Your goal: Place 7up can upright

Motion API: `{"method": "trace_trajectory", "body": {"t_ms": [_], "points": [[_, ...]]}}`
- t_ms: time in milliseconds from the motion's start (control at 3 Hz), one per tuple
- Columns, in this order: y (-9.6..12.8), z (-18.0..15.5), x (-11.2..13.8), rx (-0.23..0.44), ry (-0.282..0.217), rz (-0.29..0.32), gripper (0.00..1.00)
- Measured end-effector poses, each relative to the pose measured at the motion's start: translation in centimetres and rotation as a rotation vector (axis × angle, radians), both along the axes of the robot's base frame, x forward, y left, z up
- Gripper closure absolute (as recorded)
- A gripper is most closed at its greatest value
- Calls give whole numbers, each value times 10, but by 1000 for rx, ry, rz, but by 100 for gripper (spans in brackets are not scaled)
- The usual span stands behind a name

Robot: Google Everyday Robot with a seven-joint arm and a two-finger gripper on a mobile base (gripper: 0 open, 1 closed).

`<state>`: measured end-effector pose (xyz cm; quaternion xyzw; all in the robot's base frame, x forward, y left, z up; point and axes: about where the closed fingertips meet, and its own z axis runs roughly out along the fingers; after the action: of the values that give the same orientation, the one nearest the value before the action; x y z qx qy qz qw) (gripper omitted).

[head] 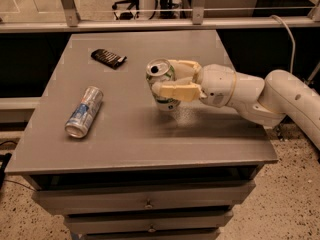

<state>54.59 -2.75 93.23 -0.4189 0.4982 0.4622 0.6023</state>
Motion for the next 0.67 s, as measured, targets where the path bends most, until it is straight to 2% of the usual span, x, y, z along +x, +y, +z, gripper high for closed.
{"method": "trace_trajectory", "body": {"t_ms": [333, 667], "points": [[-6, -12, 0, -3, 19, 3, 100], [-16, -25, -1, -35, 45, 6, 83]]}}
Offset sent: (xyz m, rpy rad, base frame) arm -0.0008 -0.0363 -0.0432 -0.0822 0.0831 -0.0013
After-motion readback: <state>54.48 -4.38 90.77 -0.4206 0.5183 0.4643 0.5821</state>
